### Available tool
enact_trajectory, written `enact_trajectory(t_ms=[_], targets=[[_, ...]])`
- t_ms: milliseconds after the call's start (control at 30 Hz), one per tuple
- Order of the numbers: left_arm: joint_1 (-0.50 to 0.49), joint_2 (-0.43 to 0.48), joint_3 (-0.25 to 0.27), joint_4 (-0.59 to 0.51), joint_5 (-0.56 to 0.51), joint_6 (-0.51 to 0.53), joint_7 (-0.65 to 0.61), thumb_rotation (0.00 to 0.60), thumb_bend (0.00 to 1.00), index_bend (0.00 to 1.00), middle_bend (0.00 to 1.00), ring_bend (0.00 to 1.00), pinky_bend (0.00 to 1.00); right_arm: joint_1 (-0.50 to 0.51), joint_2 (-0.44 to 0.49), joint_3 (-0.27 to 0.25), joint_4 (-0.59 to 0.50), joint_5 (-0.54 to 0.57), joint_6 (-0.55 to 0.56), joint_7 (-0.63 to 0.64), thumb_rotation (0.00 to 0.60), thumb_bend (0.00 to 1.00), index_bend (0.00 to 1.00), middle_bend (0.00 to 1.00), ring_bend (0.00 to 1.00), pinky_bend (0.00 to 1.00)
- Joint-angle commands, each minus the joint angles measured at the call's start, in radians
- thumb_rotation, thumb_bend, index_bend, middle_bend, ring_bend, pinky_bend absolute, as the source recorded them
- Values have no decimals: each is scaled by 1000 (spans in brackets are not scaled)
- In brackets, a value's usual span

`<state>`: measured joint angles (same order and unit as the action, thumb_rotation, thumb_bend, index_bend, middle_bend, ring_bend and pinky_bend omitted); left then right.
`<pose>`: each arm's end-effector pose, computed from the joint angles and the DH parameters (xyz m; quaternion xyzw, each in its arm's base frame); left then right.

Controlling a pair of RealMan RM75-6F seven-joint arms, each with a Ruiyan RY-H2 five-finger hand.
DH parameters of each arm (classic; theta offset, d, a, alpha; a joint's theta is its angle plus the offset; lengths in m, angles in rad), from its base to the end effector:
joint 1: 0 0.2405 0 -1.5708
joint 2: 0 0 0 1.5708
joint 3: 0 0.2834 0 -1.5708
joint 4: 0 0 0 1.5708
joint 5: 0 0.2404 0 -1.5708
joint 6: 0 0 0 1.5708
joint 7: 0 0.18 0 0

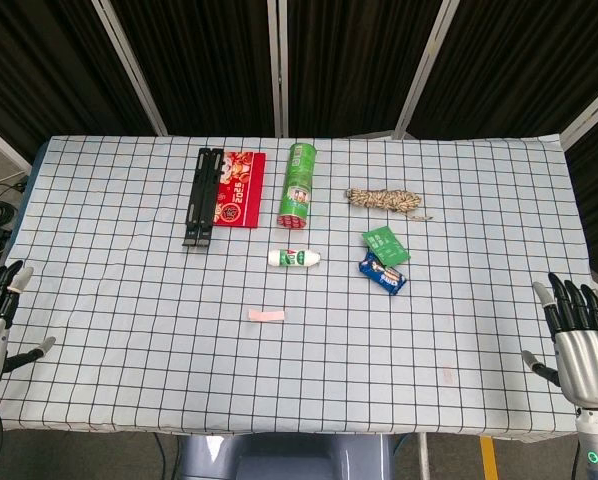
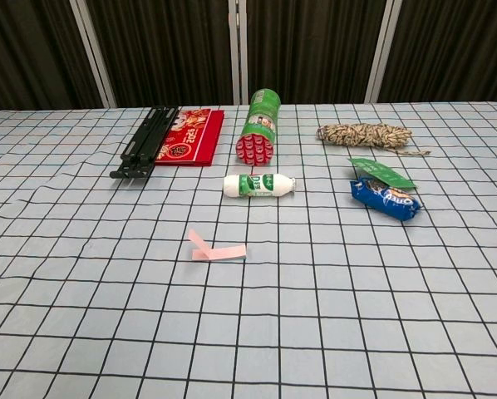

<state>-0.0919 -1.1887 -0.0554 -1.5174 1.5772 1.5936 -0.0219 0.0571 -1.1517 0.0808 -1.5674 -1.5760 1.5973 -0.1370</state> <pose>-0.3386 0.2248 0.1410 -0.5941 -0.3353 -0.4378 0.5856 -0.3365 -0.2179 0.1545 0.6050 -0.2934 0.3915 0.6282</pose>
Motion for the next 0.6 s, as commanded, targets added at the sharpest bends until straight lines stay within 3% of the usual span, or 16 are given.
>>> enact_trajectory(t_ms=[33, 333, 600], targets=[[0, -1, 1, 3, 2, 1, 2, 600, 0, 0, 0, 0, 0, -1, 5, -1, -6, 3, -4, -2, 600, 0, 0, 0, 0, 0], [-52, -16, 5, 18, 39, -60, -18, 600, 0, 0, 0, 0, 0, -5, 19, 0, -33, 6, -2, -9, 600, 0, 0, 0, 0, 0], [-303, -82, -14, 120, 231, -241, -71, 600, 31, 81, 0, 0, 0, 0, 13, 17, -32, 46, -18, -45, 600, 0, 0, 0, 0, 0]])
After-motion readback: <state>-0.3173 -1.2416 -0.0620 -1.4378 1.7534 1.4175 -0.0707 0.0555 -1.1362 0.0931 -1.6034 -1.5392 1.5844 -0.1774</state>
